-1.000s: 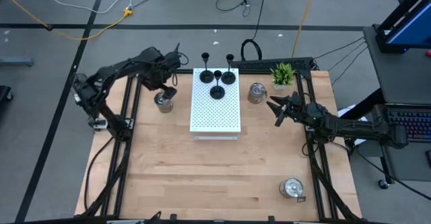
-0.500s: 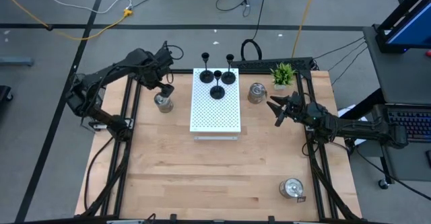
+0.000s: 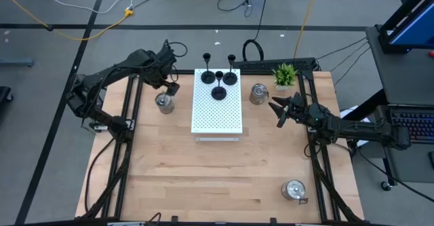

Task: Pick & Place candle stick holders
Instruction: Put the top left brown scented candle on the shelf

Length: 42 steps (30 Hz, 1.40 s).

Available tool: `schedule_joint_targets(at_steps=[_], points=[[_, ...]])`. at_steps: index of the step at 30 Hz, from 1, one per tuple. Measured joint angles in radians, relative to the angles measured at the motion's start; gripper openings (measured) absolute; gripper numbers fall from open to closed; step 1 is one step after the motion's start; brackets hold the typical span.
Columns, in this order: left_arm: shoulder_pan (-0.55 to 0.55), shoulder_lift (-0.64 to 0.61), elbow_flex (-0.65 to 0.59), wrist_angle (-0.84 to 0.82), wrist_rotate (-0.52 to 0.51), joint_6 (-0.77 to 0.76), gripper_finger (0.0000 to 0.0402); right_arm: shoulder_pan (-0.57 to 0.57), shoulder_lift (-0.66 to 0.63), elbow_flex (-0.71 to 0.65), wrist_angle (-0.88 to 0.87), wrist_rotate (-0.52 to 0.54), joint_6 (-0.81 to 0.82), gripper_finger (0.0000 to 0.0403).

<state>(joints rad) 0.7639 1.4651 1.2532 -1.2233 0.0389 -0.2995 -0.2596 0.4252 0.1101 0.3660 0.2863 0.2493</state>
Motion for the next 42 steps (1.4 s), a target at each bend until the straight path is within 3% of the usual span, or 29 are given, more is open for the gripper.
schedule_joint_targets(at_steps=[11,21,42], points=[[0.003,0.000,-0.002,-0.005,0.008,-0.053,0.0400,0.000,0.000,0.000,0.002,0.000,0.000,0.0155],[0.045,0.001,-0.118,0.013,0.040,-0.080,0.0400,0.000,0.000,0.000,0.002,0.000,0.000,0.0155],[0.056,0.001,-0.191,0.125,0.047,-0.080,0.0400,0.000,0.000,0.000,0.003,0.000,0.000,0.0155]])
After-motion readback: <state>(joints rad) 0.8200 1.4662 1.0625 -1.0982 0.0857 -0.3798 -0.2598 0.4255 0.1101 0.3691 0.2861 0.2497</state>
